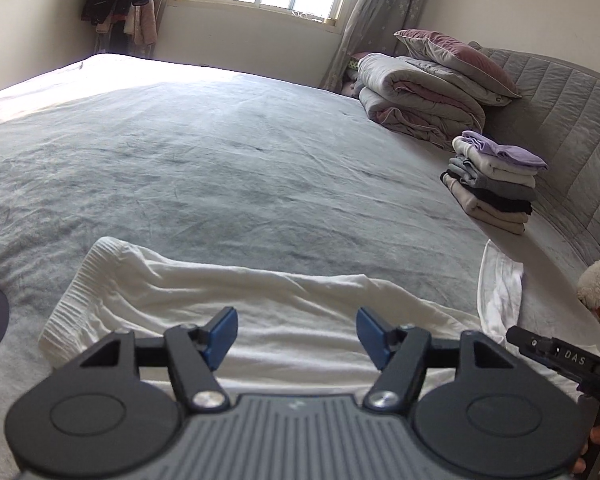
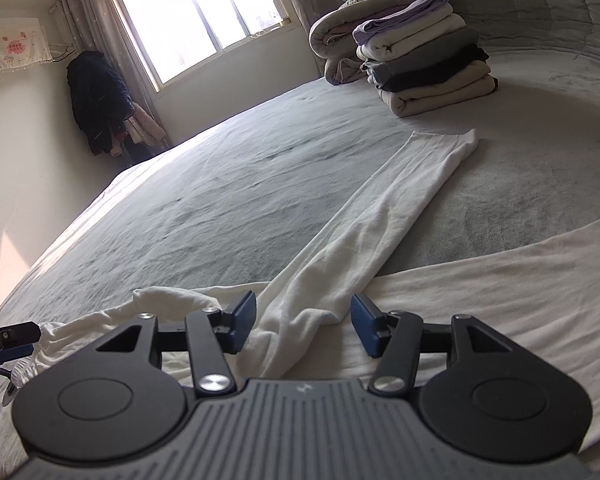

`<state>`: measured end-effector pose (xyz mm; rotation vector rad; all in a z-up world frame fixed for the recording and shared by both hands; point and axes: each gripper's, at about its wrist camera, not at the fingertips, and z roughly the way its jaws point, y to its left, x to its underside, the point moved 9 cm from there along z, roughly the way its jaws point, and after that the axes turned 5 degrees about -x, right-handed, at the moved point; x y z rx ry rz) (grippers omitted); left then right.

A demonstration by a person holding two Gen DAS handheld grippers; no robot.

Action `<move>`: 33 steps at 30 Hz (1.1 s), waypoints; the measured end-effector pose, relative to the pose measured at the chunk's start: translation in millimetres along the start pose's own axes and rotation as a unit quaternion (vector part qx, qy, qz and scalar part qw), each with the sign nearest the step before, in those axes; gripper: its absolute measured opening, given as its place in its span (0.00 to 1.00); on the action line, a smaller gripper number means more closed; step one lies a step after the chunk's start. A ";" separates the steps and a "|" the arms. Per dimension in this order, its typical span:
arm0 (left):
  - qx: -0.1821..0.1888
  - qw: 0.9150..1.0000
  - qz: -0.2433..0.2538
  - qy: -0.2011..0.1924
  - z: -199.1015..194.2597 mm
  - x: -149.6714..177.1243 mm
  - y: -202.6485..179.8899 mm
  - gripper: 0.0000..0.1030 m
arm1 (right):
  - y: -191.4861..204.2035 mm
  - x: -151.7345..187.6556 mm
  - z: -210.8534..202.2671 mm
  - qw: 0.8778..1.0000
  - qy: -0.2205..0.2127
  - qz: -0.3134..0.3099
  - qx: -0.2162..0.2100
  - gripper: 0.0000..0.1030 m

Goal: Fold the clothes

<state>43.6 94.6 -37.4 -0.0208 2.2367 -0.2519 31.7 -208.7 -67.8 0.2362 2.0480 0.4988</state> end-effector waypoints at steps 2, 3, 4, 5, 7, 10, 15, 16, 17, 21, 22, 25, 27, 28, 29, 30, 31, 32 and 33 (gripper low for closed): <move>0.013 1.000 0.016 0.008 4.8 5.6 -14.2 0.64 | -0.8 -3.4 -2.1 1.000 -0.007 -0.003 0.000 0.55; 0.018 0.999 0.026 0.012 7.5 8.7 -21.9 0.64 | -0.8 -4.8 -2.4 1.000 -0.008 -0.006 0.001 0.55; 0.024 0.999 0.035 0.016 10.1 11.7 -29.3 0.63 | -0.8 -5.9 -2.2 1.000 -0.009 -0.008 0.000 0.55; 0.030 0.998 0.045 0.019 12.4 14.6 -36.1 0.62 | -0.6 -6.9 -1.4 1.000 -0.009 -0.010 -0.001 0.55; 0.041 0.997 0.063 0.024 16.5 20.6 -48.9 0.59 | 0.4 -9.4 1.4 1.000 -0.009 -0.011 -0.004 0.53; 0.056 0.994 0.086 0.027 21.9 27.6 -66.4 0.57 | 4.8 -14.3 10.0 1.000 0.002 -0.017 -0.008 0.44; 0.076 0.989 0.121 0.030 33.6 35.1 -90.5 0.50 | 11.2 -24.7 29.2 0.999 0.026 -0.041 0.000 0.39; 0.081 0.988 0.129 0.030 35.8 36.3 -95.6 0.49 | 12.0 -27.5 34.0 0.998 0.032 -0.049 0.003 0.38; 0.085 0.987 0.136 0.029 37.5 37.1 -100.1 0.49 | 11.0 -31.0 37.9 0.998 0.035 -0.057 0.009 0.38; 0.104 0.980 0.164 0.029 41.9 43.1 -117.7 0.48 | -1.3 -44.3 50.9 0.996 0.044 -0.065 0.044 0.34; 0.109 0.979 0.171 0.029 42.3 44.8 -121.5 0.48 | -6.7 -46.1 53.6 0.996 0.049 -0.062 0.052 0.33; 0.117 0.974 0.194 0.029 42.7 49.6 -130.6 0.48 | -21.3 -46.6 62.8 0.994 0.071 -0.053 0.070 0.29; 0.117 0.972 0.204 0.029 43.8 52.1 -134.0 0.47 | -27.5 -45.1 68.5 0.992 0.081 -0.052 0.078 0.25; 0.117 0.971 0.206 0.032 44.6 53.3 -135.2 0.46 | -29.3 -44.9 70.7 0.992 0.084 -0.053 0.082 0.24; 0.117 0.971 0.208 0.033 45.3 54.3 -135.7 0.45 | -31.0 -44.7 72.7 0.991 0.086 -0.055 0.085 0.20; 0.117 0.971 0.208 0.033 45.8 54.8 -135.8 0.44 | -32.7 -44.5 74.7 0.990 0.089 -0.057 0.089 0.13; 0.116 0.970 0.210 0.033 46.1 54.9 -135.9 0.44 | -33.7 -45.0 75.4 0.989 0.095 -0.061 0.094 0.11; 0.116 0.970 0.211 0.033 46.0 54.8 -136.2 0.44 | -34.6 -45.7 75.9 0.988 0.101 -0.067 0.099 0.09; 0.116 0.970 0.211 0.032 46.0 54.5 -136.4 0.44 | -34.8 -46.9 75.5 0.986 0.109 -0.073 0.100 0.09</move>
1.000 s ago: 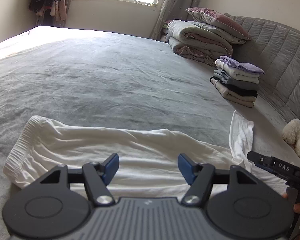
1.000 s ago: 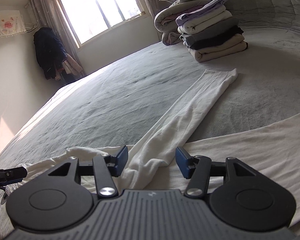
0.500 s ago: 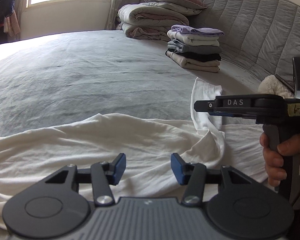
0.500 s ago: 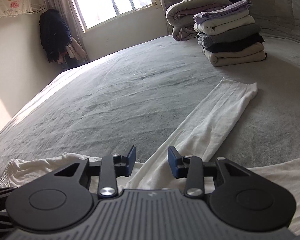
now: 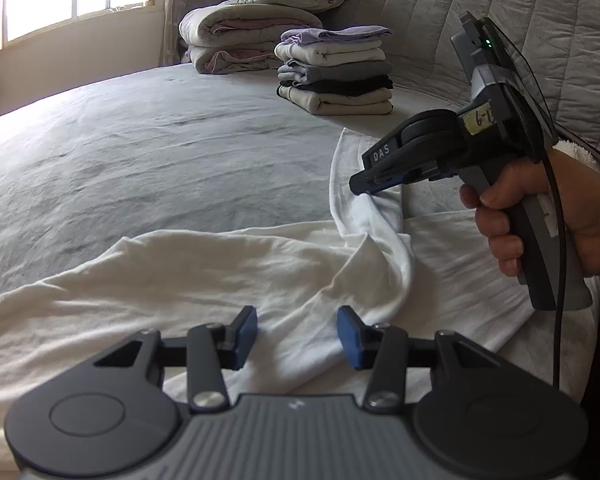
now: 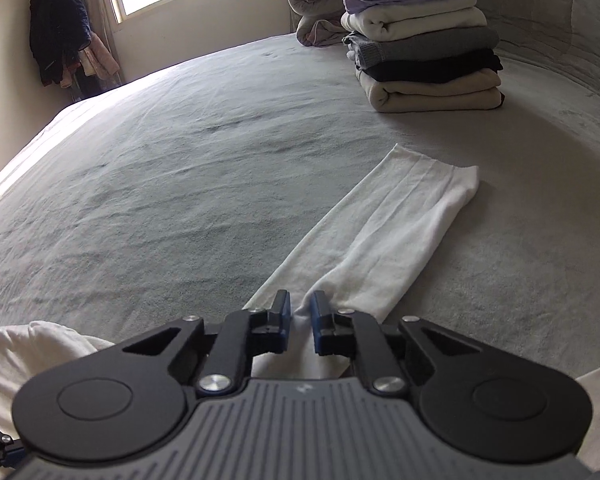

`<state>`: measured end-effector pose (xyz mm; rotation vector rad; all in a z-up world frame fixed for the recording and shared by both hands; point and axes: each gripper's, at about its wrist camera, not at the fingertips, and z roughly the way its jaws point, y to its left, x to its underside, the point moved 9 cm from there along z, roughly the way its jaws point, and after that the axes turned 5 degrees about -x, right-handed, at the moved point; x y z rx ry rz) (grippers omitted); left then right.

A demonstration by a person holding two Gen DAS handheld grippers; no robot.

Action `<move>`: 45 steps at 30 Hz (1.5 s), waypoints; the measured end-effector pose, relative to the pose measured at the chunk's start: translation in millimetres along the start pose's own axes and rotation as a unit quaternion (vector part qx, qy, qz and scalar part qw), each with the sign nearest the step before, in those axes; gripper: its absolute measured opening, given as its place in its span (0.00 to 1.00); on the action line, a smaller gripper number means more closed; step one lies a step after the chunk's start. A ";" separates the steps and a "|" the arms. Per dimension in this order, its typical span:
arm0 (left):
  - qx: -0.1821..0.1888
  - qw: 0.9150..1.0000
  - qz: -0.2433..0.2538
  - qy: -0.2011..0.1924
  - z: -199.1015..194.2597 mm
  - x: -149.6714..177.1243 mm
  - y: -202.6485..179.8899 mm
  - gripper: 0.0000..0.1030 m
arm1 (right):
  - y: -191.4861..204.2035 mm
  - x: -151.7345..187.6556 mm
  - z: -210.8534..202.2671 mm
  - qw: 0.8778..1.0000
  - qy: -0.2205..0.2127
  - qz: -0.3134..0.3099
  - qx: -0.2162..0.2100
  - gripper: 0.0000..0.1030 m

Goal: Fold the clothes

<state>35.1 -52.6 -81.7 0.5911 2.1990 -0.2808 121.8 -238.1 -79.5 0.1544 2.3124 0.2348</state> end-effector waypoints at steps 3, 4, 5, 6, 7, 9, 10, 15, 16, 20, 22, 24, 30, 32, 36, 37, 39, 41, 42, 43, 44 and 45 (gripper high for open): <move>0.006 1.000 -0.009 -0.003 -0.7 -2.4 -0.5 0.43 | -3.8 -6.1 -5.5 1.000 0.011 -0.021 0.004 0.10; 0.010 1.000 -0.013 -0.006 -0.8 -3.6 -1.1 0.43 | -5.2 -8.8 -7.7 1.000 0.012 -0.024 0.001 0.11; 0.014 1.000 -0.016 -0.009 -0.8 -5.2 -2.0 0.42 | -6.4 -12.4 -9.3 1.000 0.012 -0.019 -0.006 0.12; 0.018 1.000 -0.018 -0.013 -0.7 -6.8 -3.2 0.41 | -6.1 -16.1 -10.2 1.000 0.012 -0.011 -0.020 0.23; 0.021 0.999 -0.019 -0.017 -0.3 -8.3 -4.5 0.41 | -3.9 -18.7 -8.4 0.999 0.016 -0.003 -0.032 0.23; 0.027 0.999 -0.020 -0.020 2.2 -9.5 -7.1 0.40 | 1.1 -23.5 -4.2 0.998 0.027 0.014 -0.057 0.23; 0.029 0.999 -0.020 -0.021 3.6 -9.8 -8.4 0.40 | 4.8 -24.1 0.2 0.997 0.035 0.020 -0.068 0.23; 0.037 0.999 -0.015 -0.013 10.6 -7.0 -13.5 0.34 | 13.3 -20.6 29.9 0.996 0.059 0.023 -0.058 0.23; 0.037 0.999 -0.013 -0.011 11.4 -6.5 -13.9 0.33 | 12.7 -19.3 33.8 0.997 0.058 0.023 -0.052 0.23; 0.032 0.999 -0.007 -0.009 13.5 -6.2 -12.5 0.15 | 9.4 -19.2 35.3 0.999 0.044 -0.005 -0.018 0.00; 0.027 1.000 -0.004 -0.010 13.7 -7.0 -10.9 0.05 | 5.2 -20.3 30.6 0.999 0.038 -0.005 -0.016 0.00; 0.026 1.000 -0.005 -0.014 11.7 -8.5 -8.8 0.03 | -0.2 -25.4 18.5 1.000 0.019 0.001 -0.012 0.00; 0.032 0.999 0.008 -0.042 -8.8 -14.5 -8.1 0.02 | -14.0 -41.7 -38.2 0.999 -0.045 -0.005 -0.005 0.00; 0.042 0.998 0.013 -0.054 -17.9 -16.2 -9.7 0.02 | -19.3 -42.2 -58.3 0.998 -0.062 -0.010 0.000 0.00; 0.065 0.995 0.029 -0.069 -34.1 -15.9 -15.2 0.02 | -32.8 -28.8 -88.8 0.997 -0.072 -0.003 0.009 0.00; 0.072 0.994 0.033 -0.072 -37.1 -15.2 -16.8 0.02 | -36.2 -25.3 -96.3 0.997 -0.075 -0.001 0.011 0.00; 0.085 0.993 0.039 -0.075 -42.7 -13.4 -20.2 0.02 | -41.9 -12.3 -106.4 0.997 -0.071 0.001 0.020 0.00; 0.100 0.991 0.044 -0.077 -47.0 -10.8 -24.0 0.02 | -48.3 1.3 -115.0 0.997 -0.067 0.004 0.030 0.00; 0.108 0.990 0.047 -0.077 -49.1 -8.9 -25.6 0.02 | -51.1 8.0 -117.4 0.997 -0.062 0.008 0.033 0.00; 0.115 0.989 0.050 -0.076 -50.6 -6.6 -27.3 0.02 | -53.9 14.6 -119.6 0.998 -0.057 0.012 0.037 0.00; 0.120 0.989 0.052 -0.074 -51.0 -4.4 -28.7 0.02 | -56.6 21.3 -121.8 0.998 -0.052 0.016 0.040 0.00; 0.125 0.988 0.055 -0.068 -50.5 -1.8 -29.7 0.02 | -58.2 27.7 -122.4 0.998 -0.046 0.018 0.042 0.00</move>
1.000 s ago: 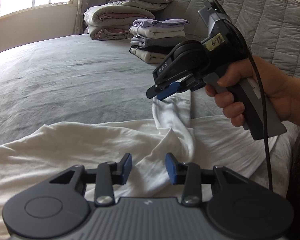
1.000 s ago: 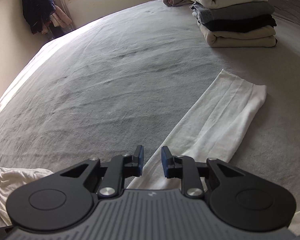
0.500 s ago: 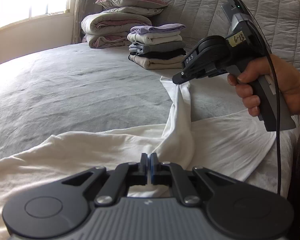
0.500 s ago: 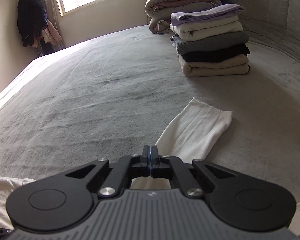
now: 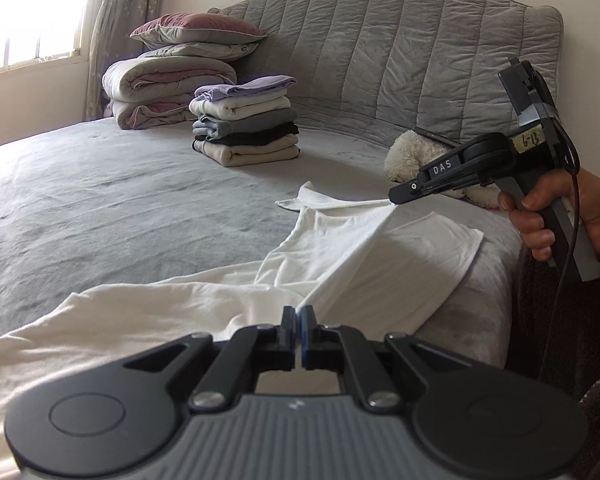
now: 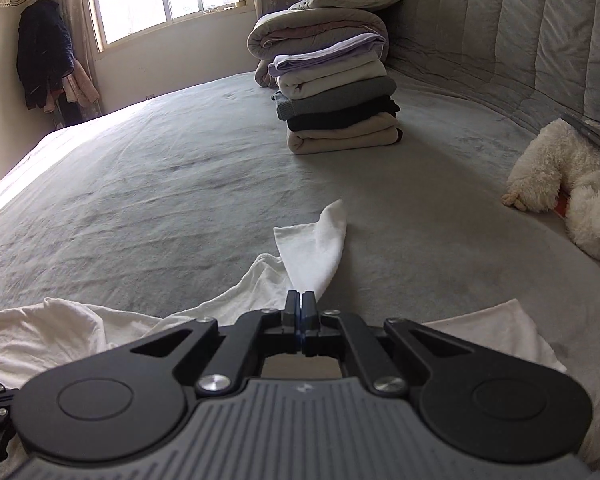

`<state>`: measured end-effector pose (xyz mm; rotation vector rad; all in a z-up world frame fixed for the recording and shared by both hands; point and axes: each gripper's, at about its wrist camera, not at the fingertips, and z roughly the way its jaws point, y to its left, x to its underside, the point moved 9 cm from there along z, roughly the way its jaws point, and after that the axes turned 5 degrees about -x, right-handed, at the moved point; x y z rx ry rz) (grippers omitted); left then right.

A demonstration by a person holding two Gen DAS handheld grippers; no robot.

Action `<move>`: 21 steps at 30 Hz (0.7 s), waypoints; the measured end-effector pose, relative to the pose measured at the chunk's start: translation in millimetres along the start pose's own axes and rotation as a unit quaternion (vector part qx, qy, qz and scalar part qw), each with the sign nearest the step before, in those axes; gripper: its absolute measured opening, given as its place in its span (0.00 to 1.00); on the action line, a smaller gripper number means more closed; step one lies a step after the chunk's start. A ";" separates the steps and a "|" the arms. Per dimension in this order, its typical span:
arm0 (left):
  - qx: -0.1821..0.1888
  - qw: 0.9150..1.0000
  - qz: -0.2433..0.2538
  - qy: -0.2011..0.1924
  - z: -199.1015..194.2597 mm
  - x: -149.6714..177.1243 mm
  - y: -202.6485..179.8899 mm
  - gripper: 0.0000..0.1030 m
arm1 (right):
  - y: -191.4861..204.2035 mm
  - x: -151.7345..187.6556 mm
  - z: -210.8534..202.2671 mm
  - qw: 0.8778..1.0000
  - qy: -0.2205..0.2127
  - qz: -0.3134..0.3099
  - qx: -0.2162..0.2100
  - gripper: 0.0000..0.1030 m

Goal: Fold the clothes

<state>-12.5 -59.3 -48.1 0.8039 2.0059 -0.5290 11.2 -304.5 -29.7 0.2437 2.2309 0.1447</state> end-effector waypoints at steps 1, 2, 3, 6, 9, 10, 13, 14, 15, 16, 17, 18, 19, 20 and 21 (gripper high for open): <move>0.006 1.000 0.002 0.007 0.7 3.3 -1.3 0.02 | -1.7 6.2 -0.8 1.000 0.007 0.001 0.002 0.00; 0.012 1.000 0.004 0.014 1.5 6.6 -2.7 0.02 | -2.6 11.6 -0.5 1.000 0.013 -0.002 0.006 0.00; 0.016 1.000 0.007 0.023 3.0 10.6 -3.9 0.02 | -3.4 17.0 0.1 1.000 0.019 -0.004 0.009 0.00; 0.023 0.998 0.016 0.057 10.3 24.6 -7.3 0.02 | -5.9 35.4 7.2 0.999 0.049 -0.009 0.016 0.00; 0.023 0.996 0.025 0.077 16.1 34.7 -9.9 0.02 | -7.9 47.8 15.8 0.997 0.072 -0.009 0.018 0.00; 0.024 0.996 0.024 0.078 16.2 35.3 -9.9 0.02 | -7.6 50.1 17.7 0.997 0.077 -0.010 0.018 0.00; 0.033 0.997 0.007 0.074 13.5 32.7 -6.7 0.03 | -6.0 48.5 19.4 0.996 0.084 -0.012 0.013 0.02; 0.037 0.997 0.001 0.069 12.1 30.6 -5.7 0.05 | -4.8 45.3 18.5 0.997 0.081 -0.013 0.010 0.08; 0.039 0.997 -0.003 0.063 10.9 27.9 -4.8 0.12 | -3.2 40.9 17.1 0.997 0.078 -0.016 0.006 0.14; 0.040 0.998 -0.010 0.055 9.4 24.4 -3.4 0.18 | -1.4 36.3 15.7 0.997 0.075 -0.019 0.002 0.15; 0.040 0.998 -0.018 0.046 7.5 20.1 -1.5 0.30 | 1.3 30.7 15.0 0.997 0.072 -0.023 -0.004 0.15; 0.037 0.998 -0.024 0.038 6.4 16.1 0.6 0.38 | 6.3 25.4 15.8 0.997 0.071 -0.027 -0.012 0.15; 0.032 0.999 -0.027 0.033 5.9 12.3 2.9 0.40 | 11.7 20.1 16.8 0.997 0.070 -0.032 -0.021 0.15; 0.024 0.999 -0.029 0.028 5.5 9.1 5.5 0.42 | 17.1 14.8 17.8 0.996 0.069 -0.037 -0.030 0.15; 0.015 0.999 -0.032 0.025 5.7 6.6 9.1 0.45 | 22.6 9.5 18.7 0.996 0.069 -0.041 -0.038 0.15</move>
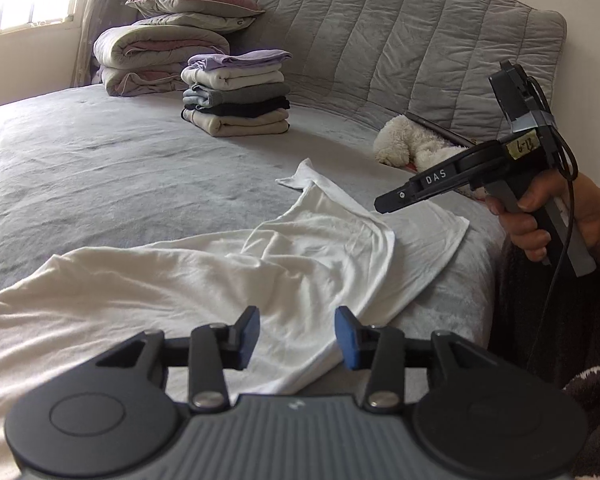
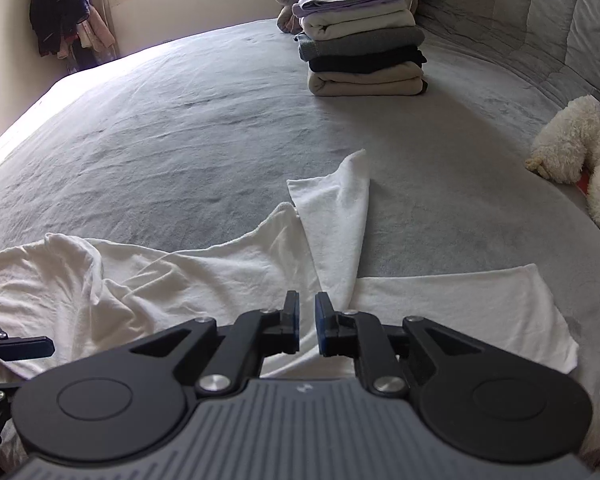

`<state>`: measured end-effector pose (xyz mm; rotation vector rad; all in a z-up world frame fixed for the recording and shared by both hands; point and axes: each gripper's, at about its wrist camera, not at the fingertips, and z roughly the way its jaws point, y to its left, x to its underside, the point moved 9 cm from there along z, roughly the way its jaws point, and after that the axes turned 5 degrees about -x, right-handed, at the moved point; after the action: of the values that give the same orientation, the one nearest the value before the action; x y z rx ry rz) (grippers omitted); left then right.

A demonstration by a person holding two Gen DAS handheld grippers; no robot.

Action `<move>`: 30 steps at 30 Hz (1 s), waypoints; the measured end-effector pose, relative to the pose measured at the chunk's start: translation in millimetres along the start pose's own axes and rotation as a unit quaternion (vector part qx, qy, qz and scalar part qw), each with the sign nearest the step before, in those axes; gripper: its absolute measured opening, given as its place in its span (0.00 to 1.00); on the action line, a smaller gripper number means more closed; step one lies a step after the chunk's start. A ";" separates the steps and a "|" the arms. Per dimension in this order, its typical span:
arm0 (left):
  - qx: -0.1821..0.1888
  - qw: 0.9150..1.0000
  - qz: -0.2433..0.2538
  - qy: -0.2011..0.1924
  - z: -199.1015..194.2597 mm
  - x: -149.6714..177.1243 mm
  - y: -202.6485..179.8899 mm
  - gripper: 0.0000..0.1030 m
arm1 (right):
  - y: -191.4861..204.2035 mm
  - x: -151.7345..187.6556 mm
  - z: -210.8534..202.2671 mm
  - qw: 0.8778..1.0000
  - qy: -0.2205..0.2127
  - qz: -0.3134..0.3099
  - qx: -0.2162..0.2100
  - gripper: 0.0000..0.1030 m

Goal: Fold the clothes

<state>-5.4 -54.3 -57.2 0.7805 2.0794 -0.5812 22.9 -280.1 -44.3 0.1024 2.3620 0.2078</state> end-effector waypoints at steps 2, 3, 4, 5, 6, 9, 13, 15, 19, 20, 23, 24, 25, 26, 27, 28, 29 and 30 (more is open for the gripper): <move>-0.019 1.000 -0.008 -0.004 0.6 -5.1 8.0 0.46 | 12.4 -9.7 4.2 1.000 0.001 -0.008 -0.020 0.15; -0.027 0.999 -0.015 -0.007 0.6 -7.9 12.9 0.46 | 21.5 -15.1 8.3 0.999 0.004 -0.012 -0.038 0.15; -0.035 0.999 -0.023 -0.011 0.5 -10.8 18.5 0.46 | 30.2 -19.1 12.1 0.998 0.007 -0.014 -0.056 0.15; -0.045 0.998 -0.033 -0.015 0.2 -13.7 24.8 0.46 | 39.0 -22.5 16.1 0.997 0.010 -0.015 -0.074 0.16; -0.054 0.997 -0.045 -0.020 -0.4 -16.4 31.3 0.47 | 48.2 -24.9 20.7 0.996 0.013 -0.018 -0.091 0.19; -0.085 0.991 -0.093 -0.034 -3.6 -22.9 57.7 0.51 | 75.9 -28.9 34.5 0.990 0.019 -0.033 -0.136 0.46; -0.130 0.980 -0.146 -0.040 -4.2 -25.3 89.0 0.51 | 108.7 -23.4 55.1 0.982 0.034 -0.064 -0.174 0.46; -0.147 0.975 -0.166 -0.035 -2.1 -24.1 100.8 0.52 | 119.4 -19.9 63.8 0.979 0.049 -0.070 -0.187 0.46; -0.163 0.967 -0.196 -0.026 2.3 -20.2 114.8 0.59 | 136.9 -18.6 74.4 0.972 0.077 -0.073 -0.211 0.46; -0.162 0.965 -0.203 -0.025 3.2 -19.7 116.5 0.59 | 141.3 -18.9 75.3 0.970 0.081 -0.076 -0.217 0.46; -0.154 0.962 -0.224 -0.025 6.1 -19.8 120.2 0.59 | 153.3 -17.6 76.4 0.965 0.076 -0.095 -0.231 0.48; -0.152 0.960 -0.232 -0.024 7.4 -19.3 121.4 0.59 | 154.8 -15.7 77.0 0.965 0.069 -0.104 -0.232 0.48; -0.150 0.959 -0.240 -0.023 9.0 -18.5 122.7 0.59 | 155.9 -13.6 77.6 0.964 0.062 -0.113 -0.232 0.48; -0.148 0.957 -0.247 -0.021 10.6 -17.7 124.0 0.59 | 155.9 -11.5 78.5 0.964 0.056 -0.119 -0.232 0.48; -0.147 0.956 -0.253 -0.020 12.0 -16.7 125.1 0.59 | 154.5 -9.4 80.7 0.964 0.049 -0.121 -0.232 0.48; -0.149 0.955 -0.258 -0.017 13.5 -14.6 126.4 0.59 | 153.5 -7.3 82.7 0.964 0.046 -0.117 -0.236 0.48; -0.151 0.953 -0.264 -0.013 15.2 -11.7 127.9 0.59 | 152.8 -6.2 84.9 0.963 0.045 -0.112 -0.242 0.48; -0.153 0.951 -0.268 -0.009 16.8 -9.3 129.3 0.59 | 152.6 -5.4 86.5 0.961 0.046 -0.109 -0.248 0.48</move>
<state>98.6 22.7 -75.3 0.0213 2.2958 -0.5261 89.1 -120.3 -74.2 -0.4139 2.3173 0.6994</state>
